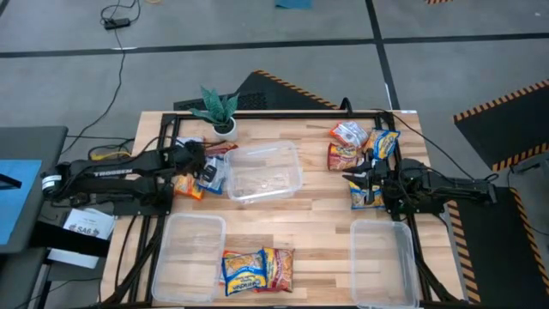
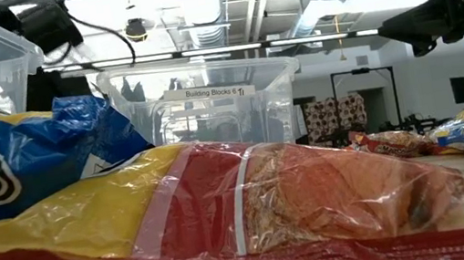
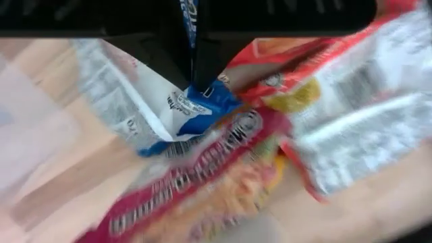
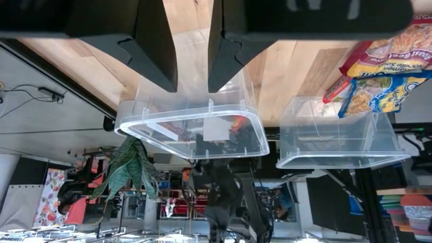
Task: Sort Maruchan noodles
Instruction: Put the blue noodle packet into the top transparent bin, then put the top right blue noodle packet into the top transparent bin, then adjust the top transparent bin
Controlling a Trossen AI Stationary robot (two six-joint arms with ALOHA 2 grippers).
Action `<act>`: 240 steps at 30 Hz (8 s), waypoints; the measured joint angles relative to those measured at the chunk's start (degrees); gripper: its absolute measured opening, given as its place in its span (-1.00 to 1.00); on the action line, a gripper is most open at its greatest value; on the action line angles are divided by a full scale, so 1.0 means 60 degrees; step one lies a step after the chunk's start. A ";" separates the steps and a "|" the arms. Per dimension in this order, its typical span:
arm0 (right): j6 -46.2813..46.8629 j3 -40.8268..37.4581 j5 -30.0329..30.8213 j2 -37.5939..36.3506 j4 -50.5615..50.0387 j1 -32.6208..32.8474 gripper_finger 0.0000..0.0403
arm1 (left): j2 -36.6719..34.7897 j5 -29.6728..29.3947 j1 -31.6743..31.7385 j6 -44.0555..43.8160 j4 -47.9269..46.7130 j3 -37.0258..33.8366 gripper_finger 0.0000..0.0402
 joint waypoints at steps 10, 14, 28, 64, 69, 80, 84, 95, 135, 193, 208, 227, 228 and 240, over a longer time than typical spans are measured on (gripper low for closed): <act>0.0000 0.0000 0.0000 0.0000 0.0004 0.0004 -0.47 | -0.2453 -0.0259 0.0000 0.0234 -0.1164 0.1150 -1.00; 0.0000 -0.0002 0.0000 0.0002 0.0000 0.0000 -0.47 | -0.3051 -0.0164 -0.0039 0.0302 -0.1210 0.1603 -1.00; -0.0003 -0.0002 0.0000 0.0002 0.0000 0.0002 -0.47 | -0.2687 0.0701 -0.1141 0.1665 0.2582 0.2442 -1.00; -0.0001 0.0000 0.0000 0.0004 0.0002 0.0004 -0.47 | 0.2430 0.2183 -0.1874 0.3247 0.4185 0.4389 -0.42; 0.0000 -0.0001 -0.0004 0.0000 0.0001 0.0004 -0.47 | 0.1646 0.1824 -0.2960 0.3825 0.5451 0.2938 -0.41; 0.0000 0.0000 -0.0011 0.0000 0.0061 0.0002 -0.47 | -0.0974 0.3035 -0.3905 0.5172 1.0890 -0.1394 -0.41; 0.0001 -0.0003 -0.0018 0.0001 0.0168 0.0004 -0.47 | -0.1822 0.3385 -0.3898 0.5391 1.1153 -0.2025 -0.41; 0.3836 -0.0004 0.2935 0.0605 0.3165 -0.0022 -0.47 | -0.2806 0.2915 -0.3861 0.5507 1.1141 -0.2585 -0.41; 1.3876 0.4288 0.7922 0.9877 -0.9618 -0.4042 -0.18 | -0.2813 0.2310 -0.3861 0.5530 1.1293 -0.2581 -0.41; 0.7623 0.7836 0.9139 0.8905 -0.5907 -0.0044 -0.97 | -0.2809 0.2302 -0.3861 0.5528 1.1292 -0.2581 -0.41; 0.2915 0.8025 0.5343 1.1706 0.2384 0.2252 -0.97 | -0.2809 0.1208 -0.3858 0.5535 1.1328 -0.2581 -0.41; 0.3337 0.8021 0.4188 1.4249 0.4266 0.1847 -0.78 | -0.2813 0.1086 -0.3858 0.5750 1.1321 -0.2578 -0.41; 0.3340 0.8021 0.3953 1.4251 0.4317 0.1849 -0.76 | -0.2813 0.1084 -0.3858 0.5750 1.1321 -0.2578 -0.41; 0.1789 1.1169 0.2935 1.4761 -0.1527 0.1196 -0.74 | -0.2809 0.0771 -0.3858 0.5748 1.1441 -0.2578 -0.41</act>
